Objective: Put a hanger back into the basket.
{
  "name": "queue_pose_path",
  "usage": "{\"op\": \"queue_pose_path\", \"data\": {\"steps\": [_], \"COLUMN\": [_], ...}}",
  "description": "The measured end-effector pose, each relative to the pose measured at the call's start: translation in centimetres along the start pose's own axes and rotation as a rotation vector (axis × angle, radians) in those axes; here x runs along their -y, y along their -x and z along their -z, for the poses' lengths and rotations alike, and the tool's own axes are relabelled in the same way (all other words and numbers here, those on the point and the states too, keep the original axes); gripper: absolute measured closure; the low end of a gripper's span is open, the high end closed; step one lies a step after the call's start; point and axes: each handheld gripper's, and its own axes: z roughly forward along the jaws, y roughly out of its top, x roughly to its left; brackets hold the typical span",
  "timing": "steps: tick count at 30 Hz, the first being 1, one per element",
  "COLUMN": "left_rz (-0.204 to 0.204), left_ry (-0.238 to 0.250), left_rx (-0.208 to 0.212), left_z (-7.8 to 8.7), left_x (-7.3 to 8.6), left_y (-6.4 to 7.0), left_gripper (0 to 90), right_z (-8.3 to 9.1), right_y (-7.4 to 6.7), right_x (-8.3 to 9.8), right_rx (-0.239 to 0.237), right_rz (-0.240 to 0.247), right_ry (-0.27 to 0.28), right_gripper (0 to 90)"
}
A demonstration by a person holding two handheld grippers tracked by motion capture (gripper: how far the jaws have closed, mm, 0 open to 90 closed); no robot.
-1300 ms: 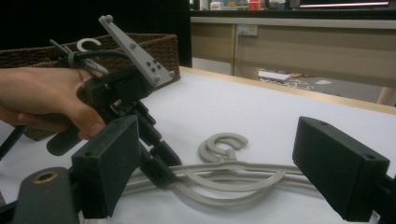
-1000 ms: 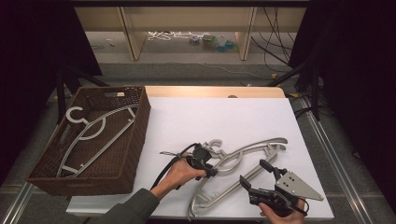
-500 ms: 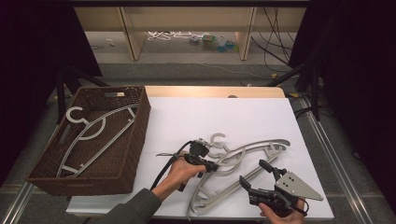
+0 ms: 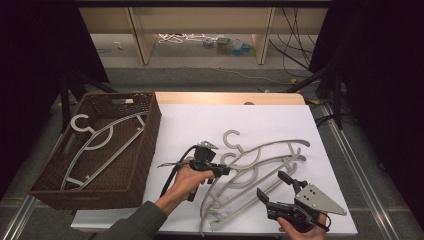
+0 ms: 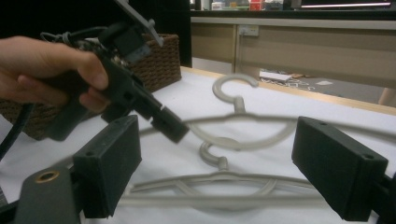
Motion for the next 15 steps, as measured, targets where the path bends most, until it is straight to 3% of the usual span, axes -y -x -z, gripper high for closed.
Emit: {"op": "queue_pose_path", "data": {"steps": [9, 15], "left_rz": [0.011, 0.02], "left_ry": [0.094, 0.12], "left_rx": [-0.04, -0.029], "left_z": [4.1, 5.9], "left_x": [-1.6, -2.3], "left_y": [-1.4, -1.6], "left_gripper": [81.6, 81.6], "right_z": [0.0, -0.1], "right_y": [0.0, 0.0], "right_x": [0.0, 0.1], "right_rx": [-0.001, -0.013], "right_rz": [0.004, -0.003], "right_ry": [-0.012, -0.014], "right_gripper": [16.4, 16.3]}}
